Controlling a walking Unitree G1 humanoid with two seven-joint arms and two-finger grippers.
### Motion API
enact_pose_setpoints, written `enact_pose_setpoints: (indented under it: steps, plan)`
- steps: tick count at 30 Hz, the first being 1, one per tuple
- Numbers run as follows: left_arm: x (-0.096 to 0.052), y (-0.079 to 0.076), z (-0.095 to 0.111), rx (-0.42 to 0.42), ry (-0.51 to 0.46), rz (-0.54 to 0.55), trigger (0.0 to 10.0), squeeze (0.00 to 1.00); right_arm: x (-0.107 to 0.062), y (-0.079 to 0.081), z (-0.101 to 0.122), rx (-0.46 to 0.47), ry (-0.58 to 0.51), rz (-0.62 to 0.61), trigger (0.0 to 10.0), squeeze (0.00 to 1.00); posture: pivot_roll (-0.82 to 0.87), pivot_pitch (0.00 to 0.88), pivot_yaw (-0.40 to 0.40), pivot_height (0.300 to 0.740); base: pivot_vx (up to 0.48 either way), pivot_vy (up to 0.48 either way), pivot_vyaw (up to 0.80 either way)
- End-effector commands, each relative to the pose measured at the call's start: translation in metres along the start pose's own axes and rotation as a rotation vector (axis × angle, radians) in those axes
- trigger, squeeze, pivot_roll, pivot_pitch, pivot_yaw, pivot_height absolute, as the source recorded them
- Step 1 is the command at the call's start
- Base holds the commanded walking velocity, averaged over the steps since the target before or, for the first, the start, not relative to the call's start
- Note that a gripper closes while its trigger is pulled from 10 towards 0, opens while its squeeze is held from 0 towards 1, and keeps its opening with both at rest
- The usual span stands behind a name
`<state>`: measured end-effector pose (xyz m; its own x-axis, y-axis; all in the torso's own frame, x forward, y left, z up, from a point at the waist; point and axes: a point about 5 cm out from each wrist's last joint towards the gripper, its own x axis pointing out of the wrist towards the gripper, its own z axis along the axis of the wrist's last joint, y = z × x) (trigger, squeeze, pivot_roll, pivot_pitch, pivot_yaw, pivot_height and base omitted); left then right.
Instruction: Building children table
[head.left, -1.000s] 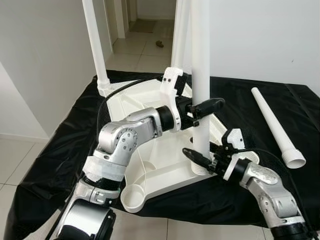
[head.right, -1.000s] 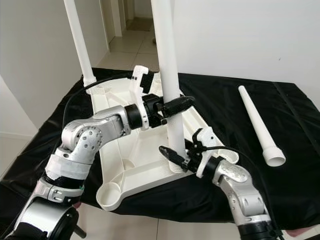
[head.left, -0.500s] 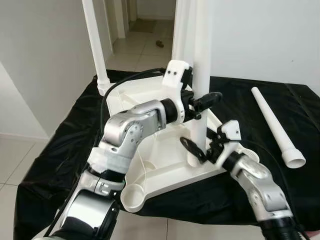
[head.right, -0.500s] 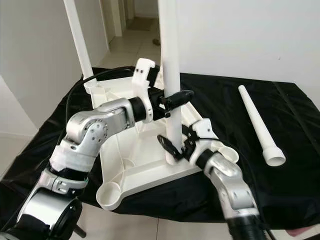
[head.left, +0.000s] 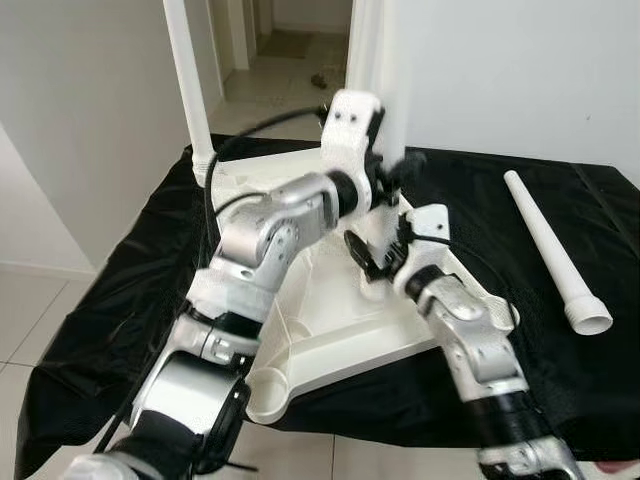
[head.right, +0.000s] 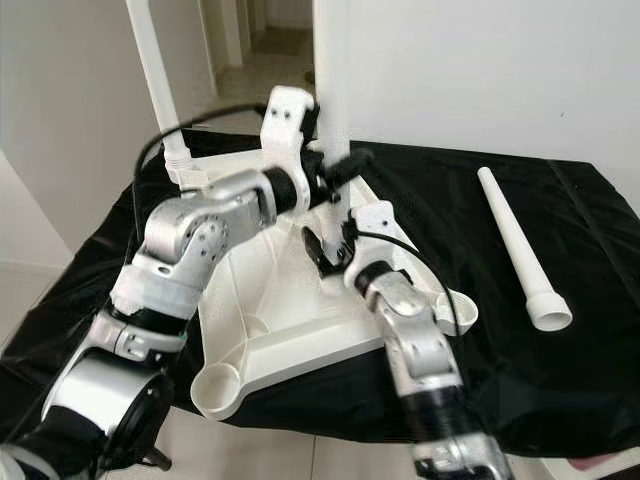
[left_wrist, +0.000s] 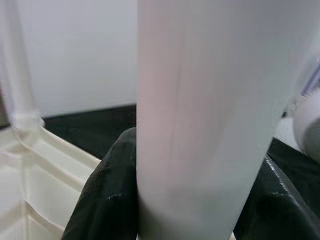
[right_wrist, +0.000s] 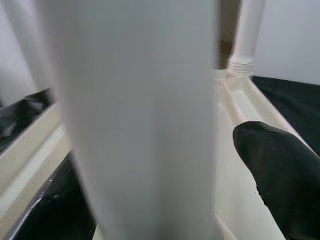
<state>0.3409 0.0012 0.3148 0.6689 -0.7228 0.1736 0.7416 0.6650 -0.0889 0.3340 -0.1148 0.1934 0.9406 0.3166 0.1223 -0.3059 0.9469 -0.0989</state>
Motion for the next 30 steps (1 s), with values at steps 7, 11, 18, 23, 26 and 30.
enact_pose_setpoints:
  steps: [7, 11, 18, 23, 26, 30]
  plan:
    - [0.005, 0.006, 0.009, 0.030, -0.045, 0.090, 10.0, 0.00, 0.011, -0.009, -0.004, -0.032, 0.030, -0.218, 10.0, 0.00, -0.01, 0.013, 0.004, 0.740, 0.000, 0.000, 0.00]
    - [0.009, 0.005, 0.013, 0.029, -0.077, 0.159, 10.0, 0.00, 0.017, -0.005, 0.001, -0.104, 0.000, -0.325, 10.0, 0.00, -0.01, 0.010, 0.010, 0.740, 0.000, 0.000, 0.00]
    - [0.016, -0.002, 0.011, 0.027, -0.088, 0.184, 10.0, 0.00, 0.023, 0.001, 0.004, -0.126, -0.020, -0.405, 10.0, 0.00, 0.00, 0.009, 0.012, 0.740, 0.000, 0.000, 0.00]
    - [0.020, -0.009, 0.008, 0.049, -0.088, 0.190, 10.0, 0.00, 0.026, 0.010, 0.006, -0.201, -0.042, -0.422, 10.0, 0.00, 0.00, 0.010, 0.009, 0.740, 0.000, 0.000, 0.00]
    - [0.023, -0.013, 0.008, 0.051, -0.090, 0.194, 10.0, 0.00, 0.026, 0.016, 0.006, -0.247, -0.069, -0.428, 10.0, 0.00, 0.00, 0.012, 0.002, 0.740, 0.000, 0.000, 0.00]
    - [0.026, -0.018, 0.006, 0.047, -0.094, 0.201, 10.0, 0.00, 0.027, 0.020, 0.007, -0.266, -0.090, -0.446, 10.0, 0.00, 0.00, 0.009, -0.004, 0.740, 0.000, 0.000, 0.00]
